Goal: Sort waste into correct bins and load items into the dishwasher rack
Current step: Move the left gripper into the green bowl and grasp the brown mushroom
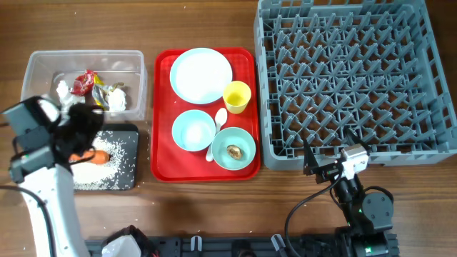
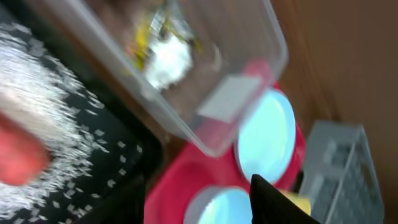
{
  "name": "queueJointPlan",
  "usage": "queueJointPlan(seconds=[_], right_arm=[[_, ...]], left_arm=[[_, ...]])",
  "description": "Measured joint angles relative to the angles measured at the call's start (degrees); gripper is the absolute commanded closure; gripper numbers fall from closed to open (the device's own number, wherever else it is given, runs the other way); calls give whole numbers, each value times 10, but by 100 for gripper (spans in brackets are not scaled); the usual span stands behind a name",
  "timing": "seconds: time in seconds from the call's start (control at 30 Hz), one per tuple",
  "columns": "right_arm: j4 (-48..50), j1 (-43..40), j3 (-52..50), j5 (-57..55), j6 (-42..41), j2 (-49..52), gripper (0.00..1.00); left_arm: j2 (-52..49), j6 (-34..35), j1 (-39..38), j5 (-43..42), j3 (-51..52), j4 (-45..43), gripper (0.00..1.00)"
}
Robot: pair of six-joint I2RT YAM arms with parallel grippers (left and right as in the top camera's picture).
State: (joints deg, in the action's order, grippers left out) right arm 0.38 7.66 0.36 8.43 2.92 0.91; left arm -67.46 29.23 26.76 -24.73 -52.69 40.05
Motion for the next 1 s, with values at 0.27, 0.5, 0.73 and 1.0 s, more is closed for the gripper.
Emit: queueJointPlan(seconds=[0.27,0.5,0.73,1.0], right_arm=[[0,0,0,0,0,0,0],[0,0,0,0,0,0,0],[0,0,0,0,0,0,0],[0,0,0,0,0,0,0]], left_arm=[[2,-34,-295,-1,0,-85,47],[-56,-37,-513,114,-2,-103,45],[-168,-45,-552,162,-90,-38,47],[-235,-67,-557,177,-152,-32,51]])
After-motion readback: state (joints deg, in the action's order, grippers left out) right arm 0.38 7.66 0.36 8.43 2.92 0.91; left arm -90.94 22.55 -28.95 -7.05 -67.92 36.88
